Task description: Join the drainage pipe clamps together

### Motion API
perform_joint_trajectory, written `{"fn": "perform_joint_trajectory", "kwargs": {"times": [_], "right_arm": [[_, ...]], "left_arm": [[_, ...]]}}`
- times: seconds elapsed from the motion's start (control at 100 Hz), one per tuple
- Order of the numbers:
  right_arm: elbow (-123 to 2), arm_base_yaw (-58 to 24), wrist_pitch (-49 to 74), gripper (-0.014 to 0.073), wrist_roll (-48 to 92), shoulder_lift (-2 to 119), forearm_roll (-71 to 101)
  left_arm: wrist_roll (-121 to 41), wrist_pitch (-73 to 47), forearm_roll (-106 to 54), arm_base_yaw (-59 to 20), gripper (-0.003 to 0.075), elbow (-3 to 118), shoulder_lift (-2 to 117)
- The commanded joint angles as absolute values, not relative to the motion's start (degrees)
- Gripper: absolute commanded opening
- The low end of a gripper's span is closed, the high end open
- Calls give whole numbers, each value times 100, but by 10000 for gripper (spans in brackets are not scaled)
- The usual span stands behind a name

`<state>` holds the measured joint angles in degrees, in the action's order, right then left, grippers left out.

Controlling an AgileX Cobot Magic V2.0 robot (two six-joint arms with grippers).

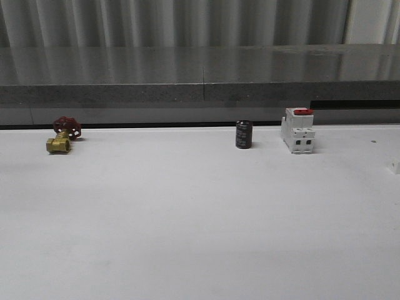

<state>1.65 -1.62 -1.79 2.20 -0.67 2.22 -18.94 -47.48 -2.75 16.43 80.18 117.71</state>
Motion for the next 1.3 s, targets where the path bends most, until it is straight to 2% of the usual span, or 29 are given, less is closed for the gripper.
{"fn": "perform_joint_trajectory", "kwargs": {"times": [0.0, 0.18, 0.32, 0.59, 0.77, 0.89, 1.05, 1.29], "right_arm": [[52, -158, -661, -57, 246, -148, 158], [52, -158, -661, -57, 246, -148, 158], [52, -158, -661, -57, 246, -148, 158], [52, -158, -661, -57, 246, -148, 158], [52, -158, -661, -57, 246, -148, 158], [52, -158, -661, -57, 246, -148, 158], [52, -158, -661, -57, 246, -148, 158], [52, -158, -661, -57, 246, -148, 158]], "left_arm": [[-1905, -4895, -585, 1654, 25, 8226, 11345], [-1834, -5382, -1334, 1486, 24, 8191, 10811], [-1353, -5430, -1362, 990, 25, 7949, 10286], [60, -4984, -1173, -703, 25, 7493, 9967], [1285, -4480, -504, -1903, 26, 7502, 10199], [1761, -4353, -326, -2417, 27, 7537, 10449], [2180, -4091, -238, -2771, 31, 7545, 10724], [2675, -4064, 223, -2860, 31, 7598, 10879]]}}
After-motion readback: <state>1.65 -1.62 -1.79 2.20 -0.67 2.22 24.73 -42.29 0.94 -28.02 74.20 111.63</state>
